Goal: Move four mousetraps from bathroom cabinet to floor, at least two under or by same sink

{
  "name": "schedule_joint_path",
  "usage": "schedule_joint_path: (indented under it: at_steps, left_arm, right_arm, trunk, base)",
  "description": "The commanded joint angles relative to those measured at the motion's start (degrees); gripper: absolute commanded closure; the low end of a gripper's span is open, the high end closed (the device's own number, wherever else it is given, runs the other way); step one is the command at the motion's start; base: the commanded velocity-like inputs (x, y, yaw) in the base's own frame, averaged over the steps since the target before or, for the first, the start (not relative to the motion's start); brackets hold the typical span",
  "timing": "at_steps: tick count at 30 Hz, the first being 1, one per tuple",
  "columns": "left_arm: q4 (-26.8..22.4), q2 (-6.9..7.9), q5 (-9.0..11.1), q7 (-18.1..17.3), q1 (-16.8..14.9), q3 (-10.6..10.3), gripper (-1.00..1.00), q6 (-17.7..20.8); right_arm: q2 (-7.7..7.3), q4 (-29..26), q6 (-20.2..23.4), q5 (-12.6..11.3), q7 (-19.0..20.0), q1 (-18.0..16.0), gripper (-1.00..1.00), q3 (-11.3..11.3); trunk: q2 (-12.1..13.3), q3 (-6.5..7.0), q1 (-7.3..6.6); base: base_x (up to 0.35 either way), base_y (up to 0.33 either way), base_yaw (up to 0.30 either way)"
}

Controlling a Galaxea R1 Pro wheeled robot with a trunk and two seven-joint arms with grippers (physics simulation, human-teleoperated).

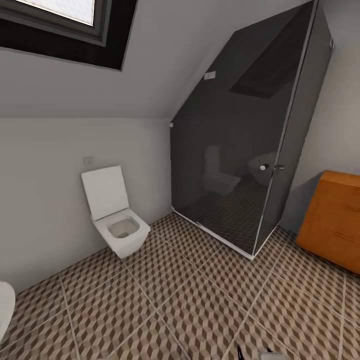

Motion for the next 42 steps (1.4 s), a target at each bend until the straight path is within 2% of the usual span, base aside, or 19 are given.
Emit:
schedule_joint_path:
  at_steps: [1, 42]
  left_arm:
    - [0.01, 0.01, 0.02, 0.19, -0.02, -0.05, -1.0, -0.17]
    - [0.04, 0.01, 0.02, 0.19, 0.01, -0.1, -1.0, -0.19]
  right_arm:
    - [0.01, 0.05, -0.16, 0.03, -0.22, -0.05, -1.0, 0.04]
    - [0.01, 0.05, -0.16, 0.03, -0.31, -0.05, -1.0, 0.04]
  trunk:
    - [-0.03, -0.06, 0.0]
    - [-0.03, -0.06, 0.0]
  base:
    - [0.0, 0.0, -0.292]
    - [0.0, 0.0, -0.292]
